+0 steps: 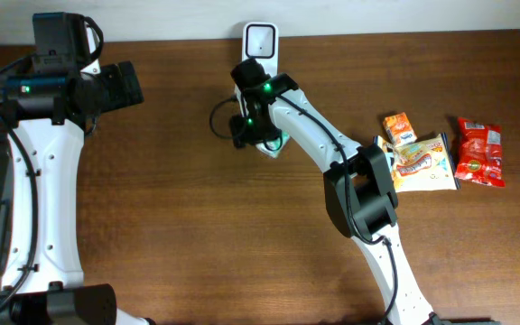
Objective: Scan the item barcode
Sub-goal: 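Lift the Kleenex pack with the right gripper, then carry the Kleenex pack up to the white scanner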
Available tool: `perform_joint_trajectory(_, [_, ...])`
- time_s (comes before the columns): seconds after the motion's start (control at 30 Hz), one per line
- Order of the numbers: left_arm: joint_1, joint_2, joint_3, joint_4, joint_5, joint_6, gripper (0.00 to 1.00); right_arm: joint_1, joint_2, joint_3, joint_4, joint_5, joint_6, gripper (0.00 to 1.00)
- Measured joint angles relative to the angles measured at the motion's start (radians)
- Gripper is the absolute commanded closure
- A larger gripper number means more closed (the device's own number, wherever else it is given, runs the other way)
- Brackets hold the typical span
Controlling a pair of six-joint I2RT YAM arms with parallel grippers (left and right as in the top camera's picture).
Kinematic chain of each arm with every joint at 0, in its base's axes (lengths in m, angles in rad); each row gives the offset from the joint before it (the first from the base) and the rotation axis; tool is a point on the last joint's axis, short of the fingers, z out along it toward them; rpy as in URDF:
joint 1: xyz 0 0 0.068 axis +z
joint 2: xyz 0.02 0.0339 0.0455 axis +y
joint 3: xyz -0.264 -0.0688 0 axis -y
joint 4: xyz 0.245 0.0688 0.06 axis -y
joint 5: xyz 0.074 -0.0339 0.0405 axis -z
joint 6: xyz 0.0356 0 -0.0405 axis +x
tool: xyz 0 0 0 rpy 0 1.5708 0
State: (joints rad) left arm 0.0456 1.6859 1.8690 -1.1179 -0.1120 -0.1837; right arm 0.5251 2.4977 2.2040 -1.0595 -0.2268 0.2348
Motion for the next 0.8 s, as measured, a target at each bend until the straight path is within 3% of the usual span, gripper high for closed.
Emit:
perform_joint_trajectory(0.3, [0.0, 0.0, 0.0, 0.0, 0.0, 0.0, 0.01, -0.036, -0.017, 0.0, -0.158, -0.049, -0.09, 0.35])
perform_joint_trajectory(0.5, [0.0, 0.0, 0.0, 0.0, 0.0, 0.0, 0.01, -0.186, -0.19, 0.013, -0.178, -0.052, -0.138, 0.35])
perform_joint_trajectory(0.6, [0.0, 0.0, 0.0, 0.0, 0.0, 0.0, 0.01, -0.252, -0.189, 0.015, -0.179, -0.051, -0.241, 0.42])
perform_joint_trajectory(0.8, [0.0, 0.0, 0.0, 0.0, 0.0, 0.0, 0.01, -0.249, -0.089, -0.035, -0.161, -0.125, -0.382, 0.47])
